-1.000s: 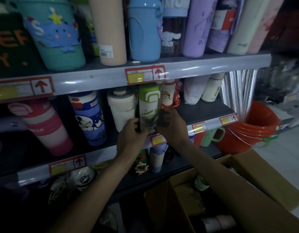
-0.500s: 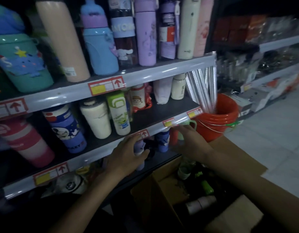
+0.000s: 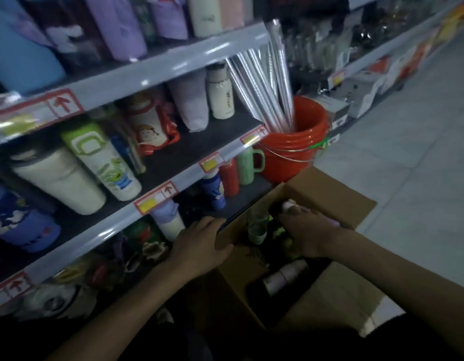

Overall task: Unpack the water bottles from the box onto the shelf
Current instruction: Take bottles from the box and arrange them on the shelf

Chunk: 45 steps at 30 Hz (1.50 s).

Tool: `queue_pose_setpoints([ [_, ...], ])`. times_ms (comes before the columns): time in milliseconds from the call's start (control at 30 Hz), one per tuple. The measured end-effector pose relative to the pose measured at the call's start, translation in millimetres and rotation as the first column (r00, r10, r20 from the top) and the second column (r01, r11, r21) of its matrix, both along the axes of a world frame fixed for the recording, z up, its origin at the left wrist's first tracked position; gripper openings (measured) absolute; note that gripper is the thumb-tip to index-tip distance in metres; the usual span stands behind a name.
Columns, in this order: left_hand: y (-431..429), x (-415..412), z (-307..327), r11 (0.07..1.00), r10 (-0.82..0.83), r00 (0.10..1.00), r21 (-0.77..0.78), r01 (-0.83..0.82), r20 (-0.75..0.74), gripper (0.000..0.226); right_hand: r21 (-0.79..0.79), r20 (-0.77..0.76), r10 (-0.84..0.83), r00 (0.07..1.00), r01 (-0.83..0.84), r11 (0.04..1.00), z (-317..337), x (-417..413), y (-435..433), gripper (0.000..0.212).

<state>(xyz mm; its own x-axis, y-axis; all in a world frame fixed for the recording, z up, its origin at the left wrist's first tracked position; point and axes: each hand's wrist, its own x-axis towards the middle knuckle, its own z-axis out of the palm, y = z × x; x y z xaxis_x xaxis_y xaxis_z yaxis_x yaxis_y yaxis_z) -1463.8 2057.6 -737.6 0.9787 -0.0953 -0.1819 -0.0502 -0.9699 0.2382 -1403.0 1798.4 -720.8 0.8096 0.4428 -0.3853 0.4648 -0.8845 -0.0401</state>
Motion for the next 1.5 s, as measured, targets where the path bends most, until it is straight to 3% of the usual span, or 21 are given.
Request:
queue_pose_setpoints([
  [100,-22.7,13.2,-34.1,0.998,-0.047,0.996,0.041,0.05,-0.082,0.071,-0.169,-0.004,0.039,0.999,-0.039,0.985,-30.4,-7.7,-20.5,0.068],
  [333,-70.1,49.4,-117.1,0.943,-0.184,0.974,0.256,0.212,-0.129,0.078,-0.128,-0.18,0.058,0.982,-0.081,0.988,-80.1,-34.7,-57.5,0.062],
  [500,-90.8,87.8,-155.2,0.699,-0.447,0.877,0.544,0.464,-0.175,0.085,-0.154,-0.258,0.032,0.966,-0.073,0.985,-94.0,-50.8,-78.6,0.074],
  [633,-111.2,119.3,-167.6,0.514,-0.517,0.818,0.672,0.533,-0.253,0.099,-0.128,-0.29,0.025,0.957,-0.064,0.99,-98.5,-52.2,-82.9,0.078],
  [900,-139.0,166.7,-162.8,0.436,-0.387,0.863,0.761,0.481,-0.324,0.108,-0.092,-0.244,0.031,0.969,-0.055,0.994,-101.2,-46.4,-96.6,0.072],
  [1000,-138.4,172.5,-172.5,0.395,-0.317,0.871,0.782,0.482,-0.376,0.083,-0.098,-0.249,0.024,0.968,-0.049,0.994,-102.4,-44.6,-97.1,0.079],
  [1067,-137.6,172.2,-173.9,0.341,-0.325,0.872,0.814,0.47,-0.367,0.063,-0.079,-0.232,0.011,0.973,-0.03,0.996,-102.1,-44.5,-96.7,0.071],
  [1200,-133.1,164.7,-169.9,0.244,-0.391,0.845,0.844,0.478,-0.366,0.055,-0.073,-0.182,0.008,0.983,-0.022,0.997,-101.1,-46.3,-94.5,0.059],
  [1367,-122.1,148.8,-133.8,0.281,-0.42,0.849,0.843,0.458,-0.321,0.074,-0.075,-0.155,0.008,0.988,-0.02,0.997,-95.1,-46.9,-86.6,0.071],
  [1500,-102.9,132.6,-90.2,0.395,-0.41,0.886,0.833,0.388,-0.218,0.089,-0.031,-0.12,0.007,0.993,-0.011,0.999,-82.9,-44.2,-73.9,0.07],
])
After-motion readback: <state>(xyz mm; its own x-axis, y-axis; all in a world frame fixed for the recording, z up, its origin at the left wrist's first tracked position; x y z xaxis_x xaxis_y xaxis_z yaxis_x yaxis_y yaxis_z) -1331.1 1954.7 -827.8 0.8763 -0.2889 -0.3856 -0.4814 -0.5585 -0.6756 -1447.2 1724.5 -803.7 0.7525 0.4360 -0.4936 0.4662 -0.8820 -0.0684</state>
